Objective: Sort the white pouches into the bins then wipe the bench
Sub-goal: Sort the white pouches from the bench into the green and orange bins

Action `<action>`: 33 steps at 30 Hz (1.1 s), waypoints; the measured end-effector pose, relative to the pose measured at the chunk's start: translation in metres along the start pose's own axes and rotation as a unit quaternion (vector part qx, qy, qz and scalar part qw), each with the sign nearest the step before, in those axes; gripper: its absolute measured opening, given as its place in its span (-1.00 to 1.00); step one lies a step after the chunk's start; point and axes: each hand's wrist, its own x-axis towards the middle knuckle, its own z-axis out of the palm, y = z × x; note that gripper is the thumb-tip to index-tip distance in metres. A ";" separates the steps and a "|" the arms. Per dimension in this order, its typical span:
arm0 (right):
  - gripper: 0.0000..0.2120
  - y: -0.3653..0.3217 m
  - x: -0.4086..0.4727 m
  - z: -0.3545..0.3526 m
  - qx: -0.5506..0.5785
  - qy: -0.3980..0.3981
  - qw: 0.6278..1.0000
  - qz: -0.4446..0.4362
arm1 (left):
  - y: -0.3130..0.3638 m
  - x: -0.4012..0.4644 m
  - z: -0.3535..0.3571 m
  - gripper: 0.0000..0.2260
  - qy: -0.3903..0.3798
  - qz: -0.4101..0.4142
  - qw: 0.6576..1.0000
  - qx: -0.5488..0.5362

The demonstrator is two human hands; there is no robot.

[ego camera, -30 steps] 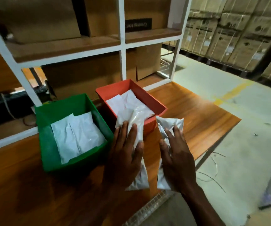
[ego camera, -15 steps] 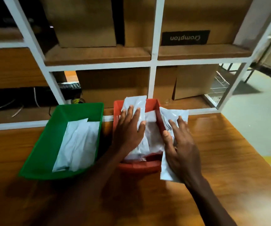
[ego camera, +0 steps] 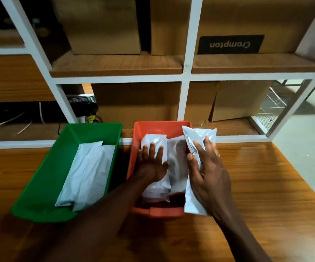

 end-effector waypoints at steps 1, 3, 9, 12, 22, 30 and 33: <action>-0.47 -0.001 0.001 0.002 -0.002 -0.005 1.000 -0.001 | 0.002 -0.001 -0.004 -0.36 -0.003 -0.001 1.000 -0.001; -0.47 -0.003 0.003 0.006 -0.011 -0.015 1.000 0.001 | 0.003 -0.005 -0.011 -0.36 0.010 0.000 1.000 -0.009; -0.55 -0.019 0.017 0.023 -0.033 -0.035 0.999 -0.008 | -0.008 -0.051 -0.058 -0.35 0.215 0.063 0.970 -0.095; -0.55 -0.025 0.034 0.045 -0.056 -0.046 0.997 -0.019 | -0.027 -0.073 -0.071 -0.38 0.283 0.046 0.950 -0.125; -0.47 0.005 0.060 0.122 -0.210 -0.167 0.963 0.009 | -0.043 -0.120 -0.088 -0.40 0.332 0.068 0.926 -0.164; -0.37 0.018 0.055 0.129 -0.198 -0.229 0.953 0.036 | -0.046 -0.135 -0.095 -0.40 0.338 0.085 0.920 -0.179; -0.35 0.012 0.059 0.123 -0.192 -0.232 0.953 0.037 | -0.054 -0.138 -0.086 -0.40 0.324 0.080 0.925 -0.184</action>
